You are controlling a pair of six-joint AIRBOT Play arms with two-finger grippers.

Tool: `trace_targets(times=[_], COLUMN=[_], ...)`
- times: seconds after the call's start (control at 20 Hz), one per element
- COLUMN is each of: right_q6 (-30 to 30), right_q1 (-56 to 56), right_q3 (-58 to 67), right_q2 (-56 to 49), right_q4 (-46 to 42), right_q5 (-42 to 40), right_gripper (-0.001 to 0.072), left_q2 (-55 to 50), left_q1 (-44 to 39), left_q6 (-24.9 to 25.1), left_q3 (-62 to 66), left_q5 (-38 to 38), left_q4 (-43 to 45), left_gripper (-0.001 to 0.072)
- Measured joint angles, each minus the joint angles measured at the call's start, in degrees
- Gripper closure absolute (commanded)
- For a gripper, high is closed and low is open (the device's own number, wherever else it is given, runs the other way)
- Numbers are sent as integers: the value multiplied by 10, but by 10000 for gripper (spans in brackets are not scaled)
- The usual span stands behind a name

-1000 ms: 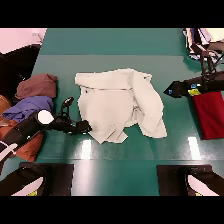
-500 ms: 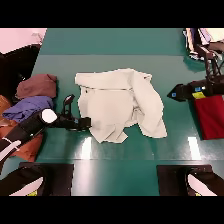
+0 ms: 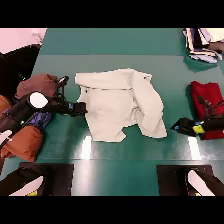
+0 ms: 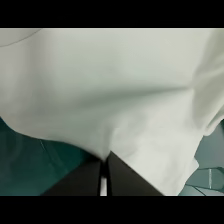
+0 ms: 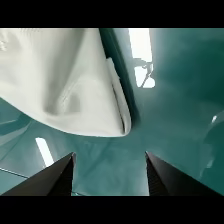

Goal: Fold the shirts.

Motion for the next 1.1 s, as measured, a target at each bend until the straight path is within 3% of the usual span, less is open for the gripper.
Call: trace_targets(times=[0.15, 0.25, 0.35, 0.45, 0.5, 0.85, 1.1], right_q6=[-12, -16, -18, -20, -21, -28, -29], right_q1=[15, 37, 62, 82, 90, 88, 40], right_q3=[-33, -33, -25, -15, -11, 51, 251], right_q2=[-33, -64, -94, -115, -122, -33, 94], right_q4=[23, 29, 34, 36, 37, 39, 41], right_q5=[-44, -61, -70, -76, -78, -77, -63], right_gripper=[220, 359, 437, 645, 696, 697, 698], left_q2=[0, 0, 0, 0, 2, 98, 179], left_q1=[2, 2, 2, 2, 3, 2, 3], left_q6=[1, 1, 1, 1, 1, -12, -18], left_q3=[9, 11, 12, 14, 15, 105, 323], left_q5=[-4, -5, -6, -7, -11, -53, -99], left_q4=[7, 8, 12, 17, 23, 106, 158], left_gripper=[685, 685, 685, 685, 685, 685, 686])
